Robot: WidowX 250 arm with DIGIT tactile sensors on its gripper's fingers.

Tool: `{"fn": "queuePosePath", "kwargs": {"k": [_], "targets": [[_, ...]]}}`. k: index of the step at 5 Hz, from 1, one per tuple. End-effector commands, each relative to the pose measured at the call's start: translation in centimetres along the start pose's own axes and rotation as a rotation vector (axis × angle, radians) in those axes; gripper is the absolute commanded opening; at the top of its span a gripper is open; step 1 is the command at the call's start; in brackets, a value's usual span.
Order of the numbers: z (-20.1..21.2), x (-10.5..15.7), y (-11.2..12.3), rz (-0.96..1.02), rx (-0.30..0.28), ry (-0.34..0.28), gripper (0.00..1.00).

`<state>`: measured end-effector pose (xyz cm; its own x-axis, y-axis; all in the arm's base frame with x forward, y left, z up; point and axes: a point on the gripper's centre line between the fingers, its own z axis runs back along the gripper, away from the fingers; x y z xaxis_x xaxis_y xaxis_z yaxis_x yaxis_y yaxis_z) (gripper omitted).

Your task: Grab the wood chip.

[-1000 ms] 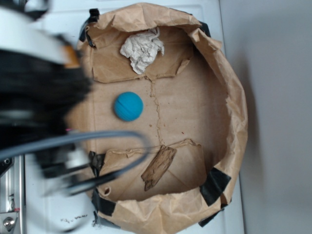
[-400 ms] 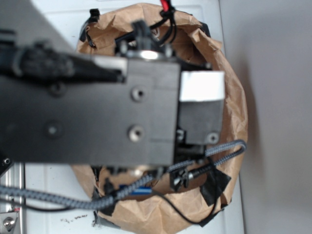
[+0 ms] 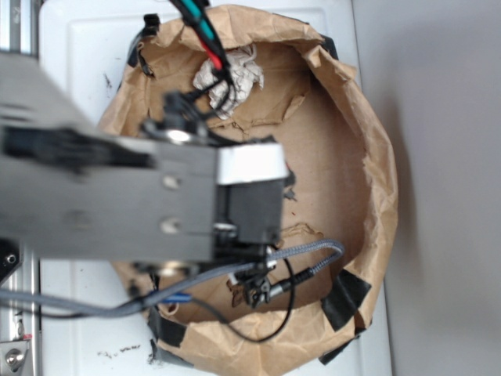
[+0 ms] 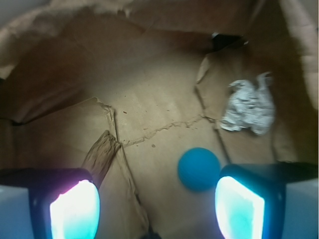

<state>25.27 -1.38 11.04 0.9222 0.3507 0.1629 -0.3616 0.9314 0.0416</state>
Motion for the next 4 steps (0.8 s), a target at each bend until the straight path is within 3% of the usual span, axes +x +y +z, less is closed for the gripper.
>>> {"fn": "queuePosePath", "kwargs": {"k": [1,2,3,4], "targets": [[-2.0,-1.5,-1.5,0.054,-0.119,-0.033,1.00],[-2.5,-0.4,-3.3,0.140,-0.215,0.076,1.00],[-3.3,1.2,-4.5,0.195,-0.232,0.092,1.00],[-4.7,1.5,-5.4,0.210,-0.185,0.088,1.00]]}}
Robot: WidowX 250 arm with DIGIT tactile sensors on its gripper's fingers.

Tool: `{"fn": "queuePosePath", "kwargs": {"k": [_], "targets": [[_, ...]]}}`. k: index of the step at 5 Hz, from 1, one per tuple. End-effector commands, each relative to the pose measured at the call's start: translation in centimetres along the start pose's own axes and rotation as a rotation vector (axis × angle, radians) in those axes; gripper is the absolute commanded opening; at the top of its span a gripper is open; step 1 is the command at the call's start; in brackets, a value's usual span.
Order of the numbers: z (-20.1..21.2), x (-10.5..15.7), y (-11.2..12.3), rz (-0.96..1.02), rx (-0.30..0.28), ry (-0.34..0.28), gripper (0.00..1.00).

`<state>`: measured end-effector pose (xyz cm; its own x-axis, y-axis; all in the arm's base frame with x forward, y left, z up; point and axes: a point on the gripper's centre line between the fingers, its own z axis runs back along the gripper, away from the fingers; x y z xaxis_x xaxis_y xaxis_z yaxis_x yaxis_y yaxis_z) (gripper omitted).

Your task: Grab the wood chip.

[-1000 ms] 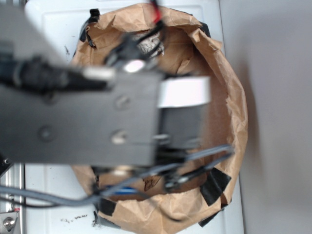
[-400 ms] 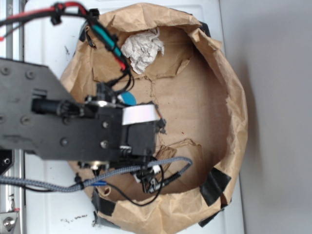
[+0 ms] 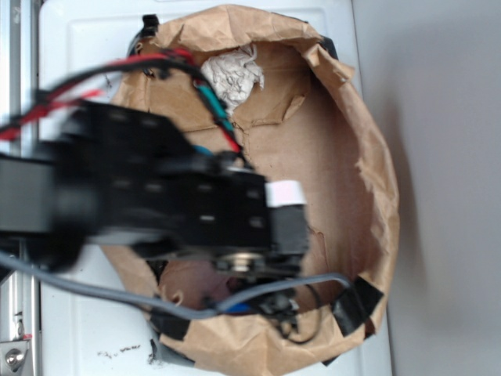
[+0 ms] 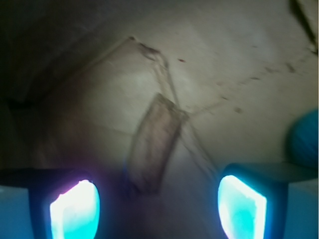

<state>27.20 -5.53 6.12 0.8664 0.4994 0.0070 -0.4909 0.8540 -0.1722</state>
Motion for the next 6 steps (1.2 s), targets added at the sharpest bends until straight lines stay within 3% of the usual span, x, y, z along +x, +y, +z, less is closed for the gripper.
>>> {"fn": "queuePosePath", "kwargs": {"k": [1,2,3,4,6], "targets": [[-2.2,1.4,-0.8,0.037,0.110,-0.027,1.00],[-3.7,0.9,-0.3,0.048,0.180,0.049,1.00],[-2.8,1.4,-0.2,0.093,0.181,0.039,0.00],[-1.8,1.9,0.2,0.095,0.138,0.029,0.00],[4.7,4.8,0.8,0.151,-0.037,-0.054,0.00]]}}
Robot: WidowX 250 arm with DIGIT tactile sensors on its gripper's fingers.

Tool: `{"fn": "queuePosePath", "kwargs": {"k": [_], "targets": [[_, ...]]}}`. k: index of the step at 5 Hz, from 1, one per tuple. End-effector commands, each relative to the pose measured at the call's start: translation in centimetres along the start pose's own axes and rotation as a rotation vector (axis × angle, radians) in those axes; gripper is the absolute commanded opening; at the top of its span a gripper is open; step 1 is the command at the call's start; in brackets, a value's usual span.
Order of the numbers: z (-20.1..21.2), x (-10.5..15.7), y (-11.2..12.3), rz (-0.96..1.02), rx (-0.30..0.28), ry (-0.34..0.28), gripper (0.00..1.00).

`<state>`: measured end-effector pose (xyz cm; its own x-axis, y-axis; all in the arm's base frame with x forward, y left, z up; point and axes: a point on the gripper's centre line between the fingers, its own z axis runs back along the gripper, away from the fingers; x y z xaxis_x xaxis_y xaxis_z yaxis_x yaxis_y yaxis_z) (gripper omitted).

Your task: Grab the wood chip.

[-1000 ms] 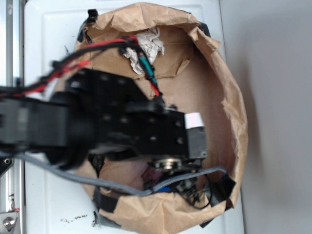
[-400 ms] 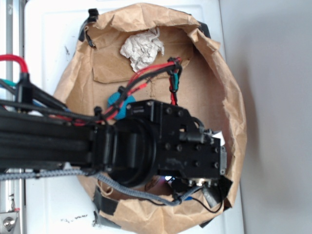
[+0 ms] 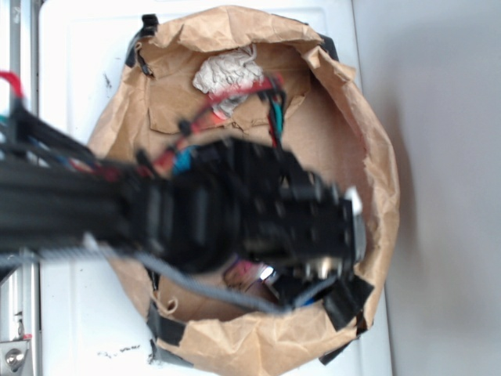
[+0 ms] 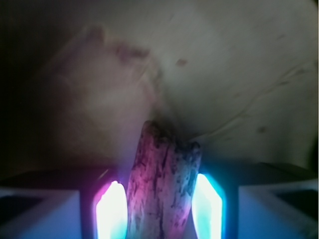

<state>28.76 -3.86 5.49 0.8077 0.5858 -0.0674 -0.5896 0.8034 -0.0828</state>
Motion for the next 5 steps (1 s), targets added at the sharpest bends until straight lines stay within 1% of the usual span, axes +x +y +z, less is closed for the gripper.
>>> {"fn": "queuePosePath", "kwargs": {"k": [1,2,3,4,5], "targets": [[8.9,3.9,1.3,-0.014,-0.112,-0.225,0.00],[12.2,5.5,2.8,-0.071,-0.079,-0.265,0.00],[14.6,4.1,3.5,-0.087,0.069,-0.347,0.00],[16.6,1.9,4.6,-0.131,0.086,-0.379,0.00],[17.1,0.2,5.2,-0.168,0.145,-0.442,0.00]]}}
